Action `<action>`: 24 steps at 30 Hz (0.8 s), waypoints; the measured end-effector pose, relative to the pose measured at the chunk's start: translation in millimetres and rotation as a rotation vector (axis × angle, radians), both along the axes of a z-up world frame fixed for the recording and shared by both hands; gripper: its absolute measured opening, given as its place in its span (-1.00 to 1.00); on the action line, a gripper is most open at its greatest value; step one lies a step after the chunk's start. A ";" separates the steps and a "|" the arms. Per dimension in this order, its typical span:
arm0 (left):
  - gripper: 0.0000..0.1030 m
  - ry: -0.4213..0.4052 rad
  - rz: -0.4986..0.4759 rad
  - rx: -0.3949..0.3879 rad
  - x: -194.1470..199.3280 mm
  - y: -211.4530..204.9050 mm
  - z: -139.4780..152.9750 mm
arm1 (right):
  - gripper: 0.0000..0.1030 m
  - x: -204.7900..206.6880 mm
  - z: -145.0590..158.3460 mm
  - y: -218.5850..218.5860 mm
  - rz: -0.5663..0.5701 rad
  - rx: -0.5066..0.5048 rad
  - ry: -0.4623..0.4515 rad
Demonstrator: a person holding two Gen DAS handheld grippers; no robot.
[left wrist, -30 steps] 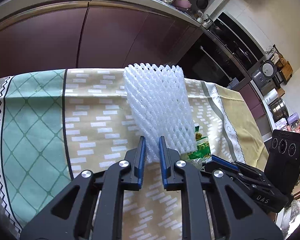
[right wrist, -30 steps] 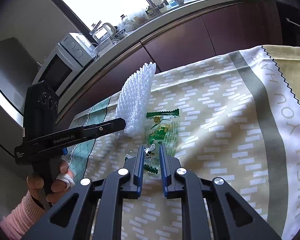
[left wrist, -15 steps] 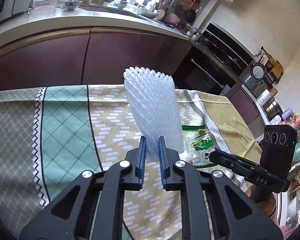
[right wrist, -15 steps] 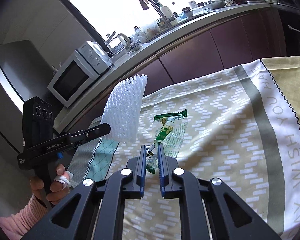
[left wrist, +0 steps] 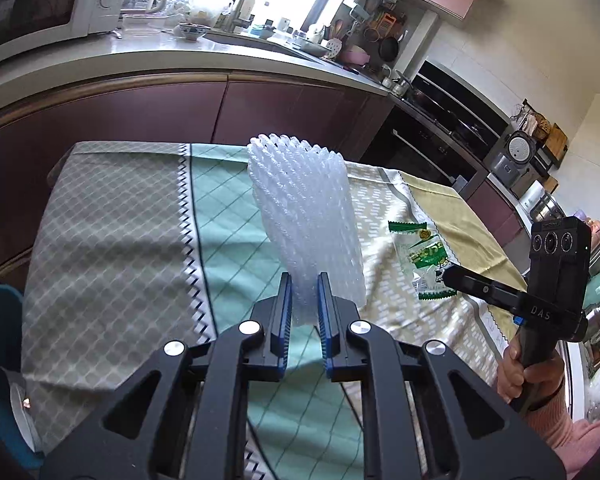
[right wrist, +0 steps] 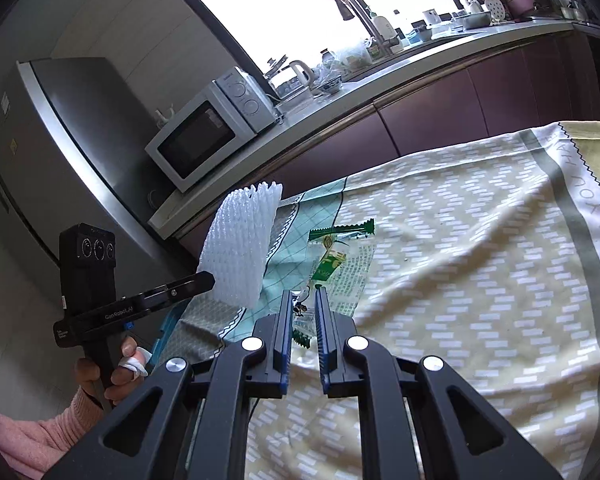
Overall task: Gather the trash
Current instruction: 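Lift the foam net and green wrapper and carry them to the teal bin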
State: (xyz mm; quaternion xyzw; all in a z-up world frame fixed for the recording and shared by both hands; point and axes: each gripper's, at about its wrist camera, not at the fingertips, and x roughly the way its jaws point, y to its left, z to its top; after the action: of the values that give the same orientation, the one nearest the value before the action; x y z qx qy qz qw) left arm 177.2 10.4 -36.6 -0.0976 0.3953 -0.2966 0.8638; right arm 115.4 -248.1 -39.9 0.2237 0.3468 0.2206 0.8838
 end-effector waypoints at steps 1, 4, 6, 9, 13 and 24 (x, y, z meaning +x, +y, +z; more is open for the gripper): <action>-0.75 0.002 0.011 -0.004 -7.5 10.6 -1.3 | -0.80 -2.9 0.2 6.1 0.011 0.000 -0.001; -0.75 0.002 0.045 -0.005 -28.0 41.7 -5.0 | -0.80 -6.9 1.5 24.9 0.052 -0.001 0.000; -0.75 -0.004 0.074 -0.006 -38.8 63.2 -4.7 | -0.80 -8.5 3.8 39.8 0.084 -0.007 -0.006; -0.75 -0.014 0.125 -0.012 -55.7 98.2 -3.3 | -0.80 -9.6 8.0 64.4 0.138 -0.008 -0.012; -0.75 -0.031 0.208 0.004 -77.2 146.8 -0.1 | -0.80 -5.4 13.9 106.5 0.228 -0.010 -0.022; -0.75 0.008 0.431 0.072 -109.1 261.9 -19.3 | -0.81 28.1 15.9 232.3 0.470 -0.020 0.001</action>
State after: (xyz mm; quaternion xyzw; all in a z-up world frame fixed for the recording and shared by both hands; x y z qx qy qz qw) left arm 68.1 272.3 -56.0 -0.1498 0.3791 -0.0905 0.9087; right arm 143.4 -15.8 -23.9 0.1282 0.3921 0.4165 0.8101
